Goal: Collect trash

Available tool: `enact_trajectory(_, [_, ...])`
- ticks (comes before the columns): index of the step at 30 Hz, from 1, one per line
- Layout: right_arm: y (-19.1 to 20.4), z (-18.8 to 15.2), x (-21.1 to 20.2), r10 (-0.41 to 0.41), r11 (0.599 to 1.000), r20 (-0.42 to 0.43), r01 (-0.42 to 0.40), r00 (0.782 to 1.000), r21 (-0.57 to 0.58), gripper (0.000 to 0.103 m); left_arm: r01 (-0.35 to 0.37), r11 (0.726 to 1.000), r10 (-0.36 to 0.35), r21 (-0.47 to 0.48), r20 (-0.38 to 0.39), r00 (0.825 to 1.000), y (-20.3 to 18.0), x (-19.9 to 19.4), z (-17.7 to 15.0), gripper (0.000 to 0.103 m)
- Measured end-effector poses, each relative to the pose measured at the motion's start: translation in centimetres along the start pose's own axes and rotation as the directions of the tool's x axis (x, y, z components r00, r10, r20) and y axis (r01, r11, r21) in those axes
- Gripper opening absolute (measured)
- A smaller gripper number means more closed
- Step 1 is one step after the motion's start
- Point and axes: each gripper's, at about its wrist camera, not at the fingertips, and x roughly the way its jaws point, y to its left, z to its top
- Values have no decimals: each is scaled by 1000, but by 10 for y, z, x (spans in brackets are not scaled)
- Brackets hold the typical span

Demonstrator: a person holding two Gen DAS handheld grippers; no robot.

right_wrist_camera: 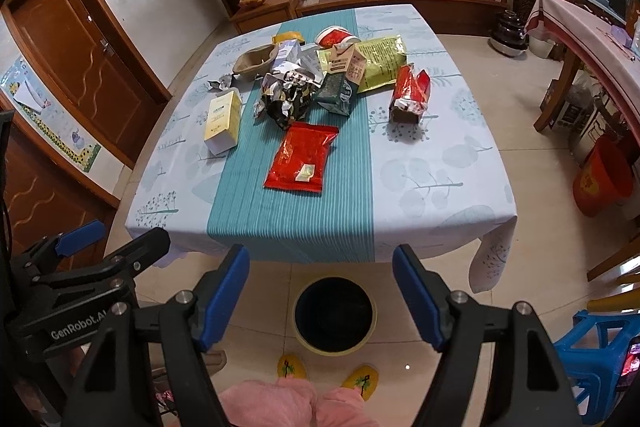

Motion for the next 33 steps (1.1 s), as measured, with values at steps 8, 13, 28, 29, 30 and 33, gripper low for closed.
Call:
enact_trajectory(8, [9,18,14,-5,1000,-11,5,1000,-2,71,37,999,-37,-9,-32,999,11,19,23,96])
enact_trajectory(13, [10,42,35,-14,999,-29,15,999,39,69,55,998,-56,-9,-50,997,25,43,59,96])
enact_trajectory(28, [5,91,166,-65,981,-192,97,979,167,60,107,994,-113,-39,-277,954,66,178,158,96])
enact_trajectory(29, [4,93,172,-68,980,-197,102,978,170,60,105,993,-115,-49,-288,951,68,187,163,96])
enact_trajectory(30, [3,96,178,-70,979,-201,106,977,172,60,103,993,-115,-59,-296,948,69,194,167,96])
enact_trajectory(33, [1,101,192,-82,976,-216,122,973,178,60,93,993,-114,-78,-323,939,73,215,179,96])
